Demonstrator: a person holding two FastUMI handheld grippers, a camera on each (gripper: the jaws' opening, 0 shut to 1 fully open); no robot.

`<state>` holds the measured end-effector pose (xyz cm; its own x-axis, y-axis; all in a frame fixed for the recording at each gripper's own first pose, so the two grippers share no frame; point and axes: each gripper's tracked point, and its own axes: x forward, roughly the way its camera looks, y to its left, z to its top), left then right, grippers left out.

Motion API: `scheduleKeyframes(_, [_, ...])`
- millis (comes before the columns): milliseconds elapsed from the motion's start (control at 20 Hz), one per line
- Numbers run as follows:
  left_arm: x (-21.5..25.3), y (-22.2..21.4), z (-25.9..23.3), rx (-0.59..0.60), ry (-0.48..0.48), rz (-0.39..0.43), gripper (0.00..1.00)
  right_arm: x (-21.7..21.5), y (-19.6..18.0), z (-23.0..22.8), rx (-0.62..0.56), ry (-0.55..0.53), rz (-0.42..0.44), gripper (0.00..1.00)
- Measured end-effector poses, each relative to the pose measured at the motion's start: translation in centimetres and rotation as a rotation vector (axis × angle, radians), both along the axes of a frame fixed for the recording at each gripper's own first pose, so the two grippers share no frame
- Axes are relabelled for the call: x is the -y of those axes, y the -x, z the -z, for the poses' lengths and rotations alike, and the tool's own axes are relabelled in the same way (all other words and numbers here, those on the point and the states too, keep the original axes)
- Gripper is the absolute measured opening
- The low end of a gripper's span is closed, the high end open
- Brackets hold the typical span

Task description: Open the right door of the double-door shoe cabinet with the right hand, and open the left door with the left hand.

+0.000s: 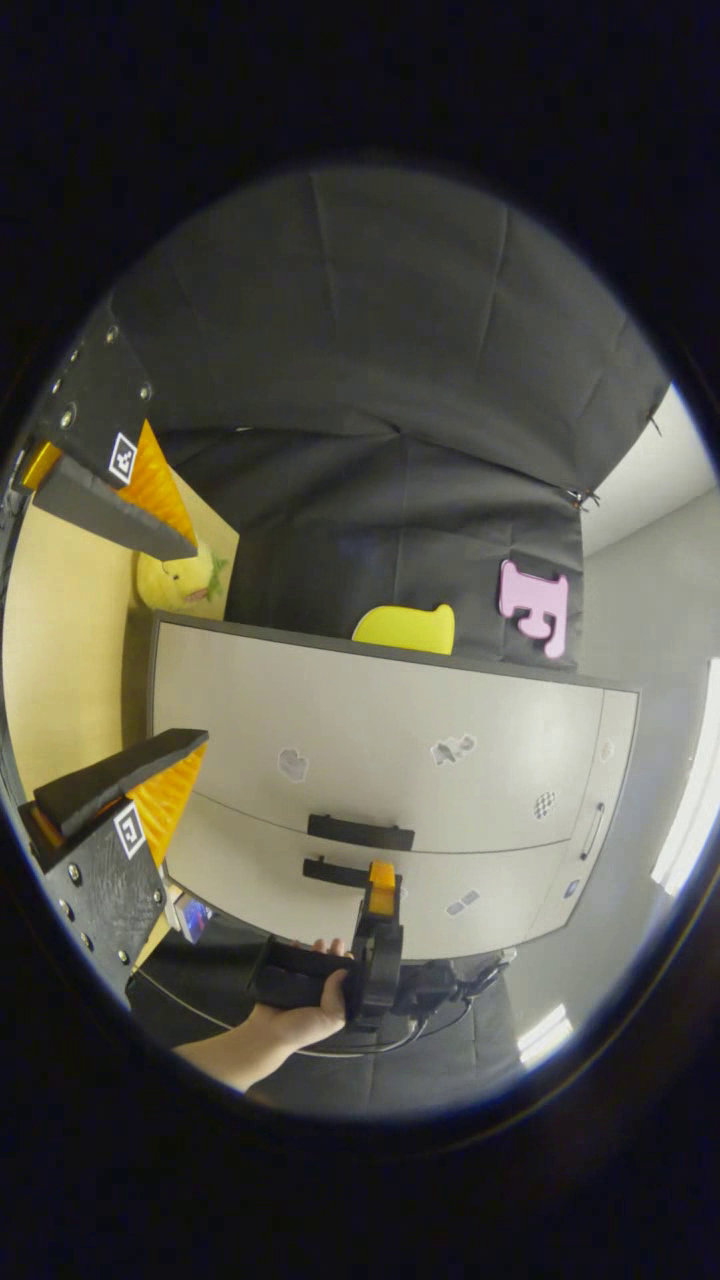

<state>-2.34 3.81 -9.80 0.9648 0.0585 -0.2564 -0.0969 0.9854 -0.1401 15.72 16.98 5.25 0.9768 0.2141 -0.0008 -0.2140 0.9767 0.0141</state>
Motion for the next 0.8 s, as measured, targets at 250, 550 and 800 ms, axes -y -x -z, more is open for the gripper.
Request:
scheduleKeyframes(250, [0.2, -0.1, 0.2, 0.003, -0.003, 0.011, 1.0, -0.8, -0.8, 1.7, -0.047, 0.006, -0.005, 0.79])
scheduleKeyframes(550, [0.5, -0.2, -0.1, 0.015, -0.01, 0.018, 1.0, -1.2, -2.1, 2.3, -0.053, -0.031, -0.007, 0.31])
scheduleKeyframes(800, [0.5, -0.1, -0.2, 0.017, -0.008, 0.02, 1.0, -1.2, -1.2, 1.9, -0.033, -0.021, 0.005, 0.28])
